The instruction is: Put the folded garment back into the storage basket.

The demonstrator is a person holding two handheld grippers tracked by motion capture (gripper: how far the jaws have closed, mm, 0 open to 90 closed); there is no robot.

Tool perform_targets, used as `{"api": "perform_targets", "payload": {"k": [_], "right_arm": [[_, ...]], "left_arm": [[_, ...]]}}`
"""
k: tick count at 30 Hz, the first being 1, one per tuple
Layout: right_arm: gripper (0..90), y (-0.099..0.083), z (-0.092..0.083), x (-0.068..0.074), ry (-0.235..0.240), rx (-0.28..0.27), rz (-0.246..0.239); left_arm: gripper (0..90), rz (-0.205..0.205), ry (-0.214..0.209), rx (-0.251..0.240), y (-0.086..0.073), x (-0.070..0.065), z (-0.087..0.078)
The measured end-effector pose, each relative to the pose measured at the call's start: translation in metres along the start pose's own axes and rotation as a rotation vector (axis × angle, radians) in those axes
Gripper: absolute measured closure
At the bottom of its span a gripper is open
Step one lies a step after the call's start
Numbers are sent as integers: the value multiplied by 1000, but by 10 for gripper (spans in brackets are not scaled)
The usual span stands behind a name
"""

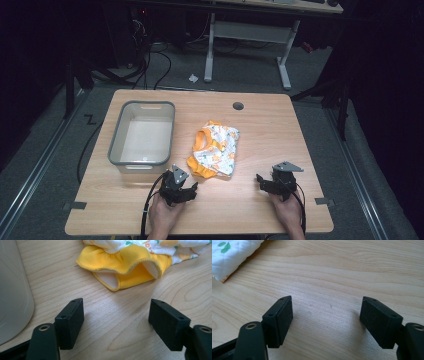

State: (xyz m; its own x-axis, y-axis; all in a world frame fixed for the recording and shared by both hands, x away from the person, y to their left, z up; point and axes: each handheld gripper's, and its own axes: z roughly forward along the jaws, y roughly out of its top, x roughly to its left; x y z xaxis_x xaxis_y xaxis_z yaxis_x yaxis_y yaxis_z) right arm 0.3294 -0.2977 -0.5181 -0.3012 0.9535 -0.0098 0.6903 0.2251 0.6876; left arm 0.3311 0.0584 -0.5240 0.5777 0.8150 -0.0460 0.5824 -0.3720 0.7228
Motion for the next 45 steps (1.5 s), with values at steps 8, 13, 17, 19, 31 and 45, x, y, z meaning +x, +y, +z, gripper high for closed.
{"api": "perform_targets", "payload": {"k": [8, 13, 17, 19, 31, 45], "right_arm": [[268, 0, 0, 0, 0, 0, 0], [268, 0, 0, 0, 0, 0, 0], [268, 0, 0, 0, 0, 0, 0], [268, 0, 0, 0, 0, 0, 0], [268, 0, 0, 0, 2, 0, -1], [268, 0, 0, 0, 2, 0, -1]], "left_arm": [[250, 7, -14, 5, 1, 0, 1], [225, 8, -13, 11, 1, -2, 1], [231, 2, -6, 9, 0, -3, 0], [231, 3, -7, 10, 0, -4, 0], [323, -28, -31, -25, 3, -7, -10], [338, -109, -157, -37, 17, -5, -26]]}}
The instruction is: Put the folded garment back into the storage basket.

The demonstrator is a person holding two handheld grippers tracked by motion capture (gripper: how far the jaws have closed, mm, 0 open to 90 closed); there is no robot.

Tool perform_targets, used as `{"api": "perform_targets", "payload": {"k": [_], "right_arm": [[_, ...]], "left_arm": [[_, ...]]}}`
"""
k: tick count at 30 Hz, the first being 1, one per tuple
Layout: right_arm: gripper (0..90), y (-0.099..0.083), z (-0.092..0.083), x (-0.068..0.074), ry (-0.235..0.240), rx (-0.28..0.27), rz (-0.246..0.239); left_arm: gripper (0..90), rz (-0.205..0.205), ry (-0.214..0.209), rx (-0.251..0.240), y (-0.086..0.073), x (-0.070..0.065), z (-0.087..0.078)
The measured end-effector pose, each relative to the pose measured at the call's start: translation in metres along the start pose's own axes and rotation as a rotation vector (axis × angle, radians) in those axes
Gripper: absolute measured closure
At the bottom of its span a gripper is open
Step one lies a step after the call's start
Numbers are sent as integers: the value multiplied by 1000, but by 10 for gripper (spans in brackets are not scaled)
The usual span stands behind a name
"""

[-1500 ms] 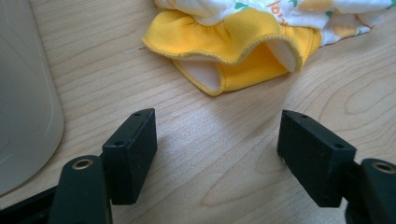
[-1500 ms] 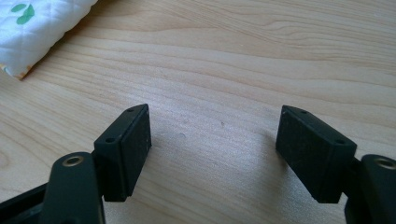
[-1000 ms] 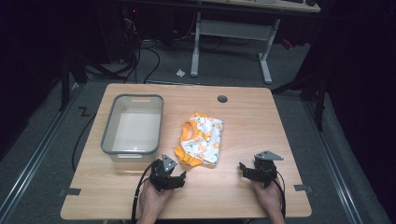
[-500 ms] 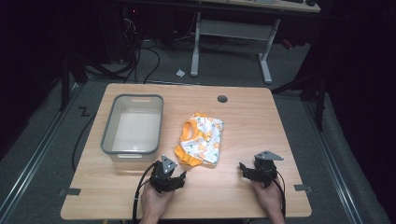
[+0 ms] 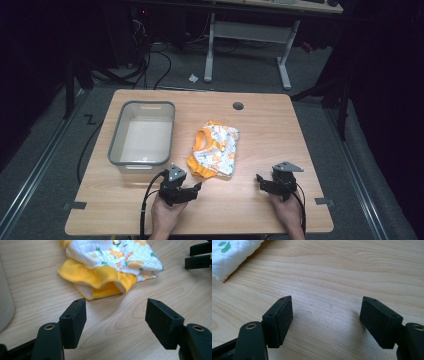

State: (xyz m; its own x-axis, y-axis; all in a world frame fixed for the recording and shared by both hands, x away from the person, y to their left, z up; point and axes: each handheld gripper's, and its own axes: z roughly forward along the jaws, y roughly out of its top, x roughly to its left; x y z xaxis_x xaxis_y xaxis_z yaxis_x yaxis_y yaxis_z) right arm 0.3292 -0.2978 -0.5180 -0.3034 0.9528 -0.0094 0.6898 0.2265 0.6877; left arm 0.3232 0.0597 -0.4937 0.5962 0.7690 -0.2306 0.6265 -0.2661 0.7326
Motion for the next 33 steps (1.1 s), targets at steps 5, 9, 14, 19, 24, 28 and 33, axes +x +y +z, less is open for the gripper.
{"api": "perform_targets", "payload": {"k": [5, 9, 14, 19, 24, 28, 33], "right_arm": [[268, 0, 0, 0, 0, 0, 0], [268, 0, 0, 0, 0, 0, -1], [268, 0, 0, 0, 0, 0, 0], [268, 0, 0, 0, 0, 0, 0], [268, 0, 0, 0, 0, 0, 0], [268, 0, 0, 0, 0, 0, 0], [268, 0, 0, 0, 0, 0, -1]], "left_arm": [[337, 29, -1, -2, 8, -4, -3], [337, 29, 7, -2, 11, -5, -3], [337, 40, 8, 5, 14, -5, -4], [336, 50, 11, -2, 20, -6, -6], [336, 56, 8, 9, 25, -5, -4], [336, 75, 16, 20, 30, -6, -2], [336, 89, 21, 20, 36, -6, -2]]}}
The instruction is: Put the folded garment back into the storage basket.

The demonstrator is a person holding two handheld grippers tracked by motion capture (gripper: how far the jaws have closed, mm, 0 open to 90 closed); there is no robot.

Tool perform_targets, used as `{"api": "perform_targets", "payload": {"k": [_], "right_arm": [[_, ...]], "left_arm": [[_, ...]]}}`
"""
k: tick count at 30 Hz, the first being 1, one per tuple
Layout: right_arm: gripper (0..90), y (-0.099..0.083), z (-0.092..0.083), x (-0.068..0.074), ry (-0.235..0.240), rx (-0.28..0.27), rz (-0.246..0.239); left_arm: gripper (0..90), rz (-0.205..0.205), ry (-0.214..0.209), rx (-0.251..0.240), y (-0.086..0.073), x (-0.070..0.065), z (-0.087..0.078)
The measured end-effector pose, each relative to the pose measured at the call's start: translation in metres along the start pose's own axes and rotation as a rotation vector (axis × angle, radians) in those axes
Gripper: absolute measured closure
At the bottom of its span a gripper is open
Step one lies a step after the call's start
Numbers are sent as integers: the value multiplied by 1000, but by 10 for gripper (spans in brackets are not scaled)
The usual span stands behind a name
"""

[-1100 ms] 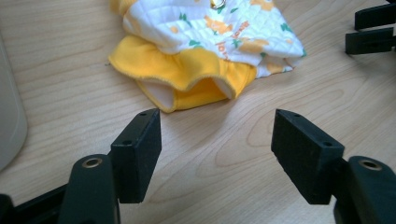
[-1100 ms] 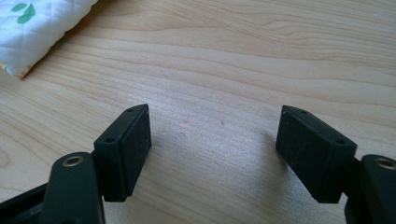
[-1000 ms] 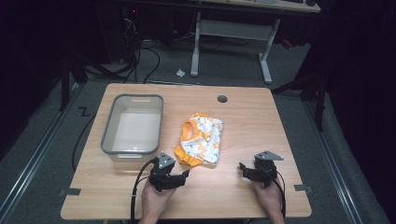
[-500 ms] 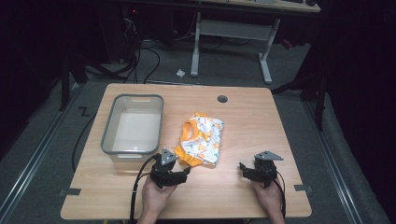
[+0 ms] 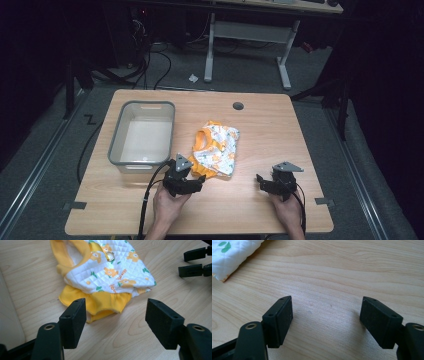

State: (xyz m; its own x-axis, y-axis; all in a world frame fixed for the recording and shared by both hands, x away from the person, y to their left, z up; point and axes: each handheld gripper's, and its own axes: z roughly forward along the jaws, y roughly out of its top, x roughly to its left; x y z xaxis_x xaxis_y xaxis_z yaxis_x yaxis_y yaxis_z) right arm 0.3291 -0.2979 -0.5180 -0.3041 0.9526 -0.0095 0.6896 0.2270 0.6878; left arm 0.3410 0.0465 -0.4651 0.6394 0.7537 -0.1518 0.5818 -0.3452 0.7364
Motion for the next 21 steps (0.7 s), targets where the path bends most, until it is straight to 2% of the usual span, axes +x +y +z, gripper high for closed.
{"api": "perform_targets", "payload": {"k": [6, 7, 21], "right_arm": [[268, 0, 0, 0, 0, 0, 0], [268, 0, 0, 0, 0, 0, 0], [268, 0, 0, 0, 0, 0, 0]], "left_arm": [[336, 17, 6, -1, 10, 2, 3], [335, 10, 1, 2, 12, 3, 5], [336, 39, 8, 27, 26, 6, 17]]}}
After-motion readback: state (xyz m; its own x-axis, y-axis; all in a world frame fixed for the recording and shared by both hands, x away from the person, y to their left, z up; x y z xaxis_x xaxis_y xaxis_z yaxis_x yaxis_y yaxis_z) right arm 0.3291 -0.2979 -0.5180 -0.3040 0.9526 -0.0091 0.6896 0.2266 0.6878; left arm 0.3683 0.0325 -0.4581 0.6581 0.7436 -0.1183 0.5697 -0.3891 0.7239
